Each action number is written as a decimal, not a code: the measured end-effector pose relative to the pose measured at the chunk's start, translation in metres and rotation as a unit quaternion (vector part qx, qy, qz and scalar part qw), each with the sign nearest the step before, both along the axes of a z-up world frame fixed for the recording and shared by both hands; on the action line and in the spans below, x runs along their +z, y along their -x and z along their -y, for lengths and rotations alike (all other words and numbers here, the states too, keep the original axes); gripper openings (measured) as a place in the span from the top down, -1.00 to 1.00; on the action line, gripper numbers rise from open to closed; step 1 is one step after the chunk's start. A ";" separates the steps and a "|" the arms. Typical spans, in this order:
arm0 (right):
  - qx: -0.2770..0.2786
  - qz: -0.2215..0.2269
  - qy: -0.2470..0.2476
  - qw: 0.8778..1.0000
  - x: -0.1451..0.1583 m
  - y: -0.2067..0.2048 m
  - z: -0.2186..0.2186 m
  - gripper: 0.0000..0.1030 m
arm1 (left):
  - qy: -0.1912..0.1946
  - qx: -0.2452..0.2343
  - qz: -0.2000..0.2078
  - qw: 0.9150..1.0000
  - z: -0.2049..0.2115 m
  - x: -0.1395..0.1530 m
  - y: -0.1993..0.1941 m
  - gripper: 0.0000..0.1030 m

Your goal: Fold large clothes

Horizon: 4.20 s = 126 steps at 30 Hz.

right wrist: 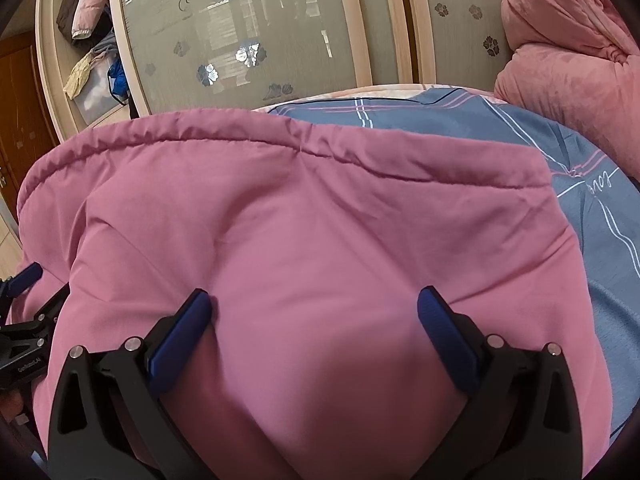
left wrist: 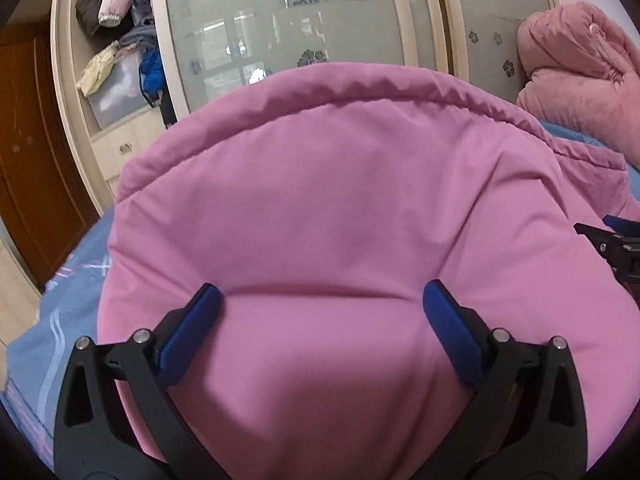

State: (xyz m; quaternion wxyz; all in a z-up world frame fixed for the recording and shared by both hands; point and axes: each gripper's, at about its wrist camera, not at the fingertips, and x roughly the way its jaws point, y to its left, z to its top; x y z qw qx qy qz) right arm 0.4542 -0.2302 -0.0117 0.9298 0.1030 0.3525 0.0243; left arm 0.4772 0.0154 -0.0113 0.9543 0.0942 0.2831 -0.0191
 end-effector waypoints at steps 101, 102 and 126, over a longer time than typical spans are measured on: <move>-0.028 0.096 0.077 0.992 0.105 0.454 -0.025 -0.97 | 0.060 0.078 0.052 0.994 0.005 0.076 0.456 -0.96; -0.029 0.097 0.080 0.992 0.105 0.455 -0.025 -0.97 | 0.060 0.077 0.051 0.994 0.006 0.075 0.456 -0.96; -0.027 0.097 0.078 0.992 0.106 0.455 -0.025 -0.97 | 0.059 0.070 0.051 0.994 0.006 0.075 0.456 -0.96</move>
